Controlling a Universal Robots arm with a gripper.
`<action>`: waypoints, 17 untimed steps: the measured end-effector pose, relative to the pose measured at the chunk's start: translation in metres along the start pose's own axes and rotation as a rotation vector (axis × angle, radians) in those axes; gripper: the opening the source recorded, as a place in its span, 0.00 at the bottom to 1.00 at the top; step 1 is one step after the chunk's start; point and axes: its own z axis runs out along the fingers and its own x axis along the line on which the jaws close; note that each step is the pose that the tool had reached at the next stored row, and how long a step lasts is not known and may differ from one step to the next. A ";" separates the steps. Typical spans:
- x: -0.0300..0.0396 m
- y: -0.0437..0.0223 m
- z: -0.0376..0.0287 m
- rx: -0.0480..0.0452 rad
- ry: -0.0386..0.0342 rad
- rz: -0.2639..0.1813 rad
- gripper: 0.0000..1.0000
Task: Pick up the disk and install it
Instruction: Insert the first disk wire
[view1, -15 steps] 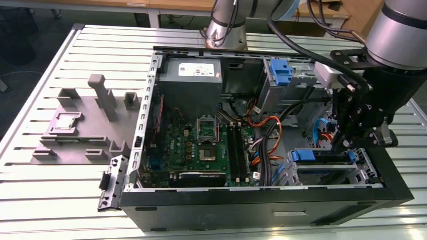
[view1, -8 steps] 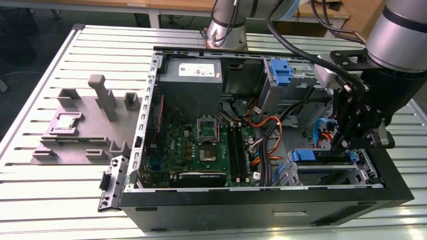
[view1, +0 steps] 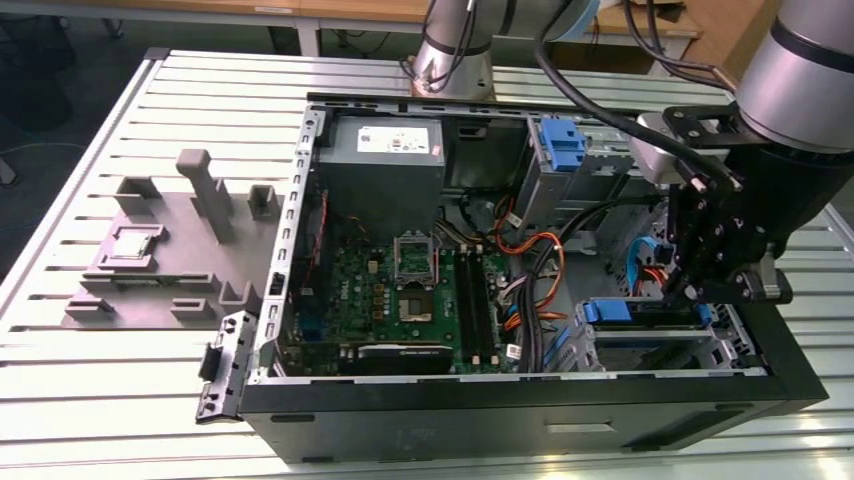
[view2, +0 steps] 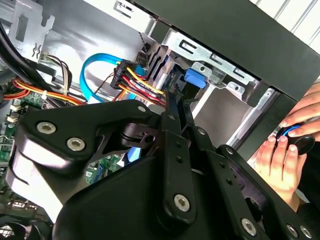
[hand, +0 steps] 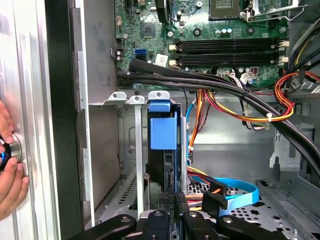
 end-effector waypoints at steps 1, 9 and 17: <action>0.0000 0.0000 0.0003 0.0000 0.0000 0.000 0.17; -0.0001 0.0001 0.0017 0.0001 -0.0018 -0.001 0.17; 0.0000 0.0010 0.0018 0.0071 -0.0066 -0.004 0.17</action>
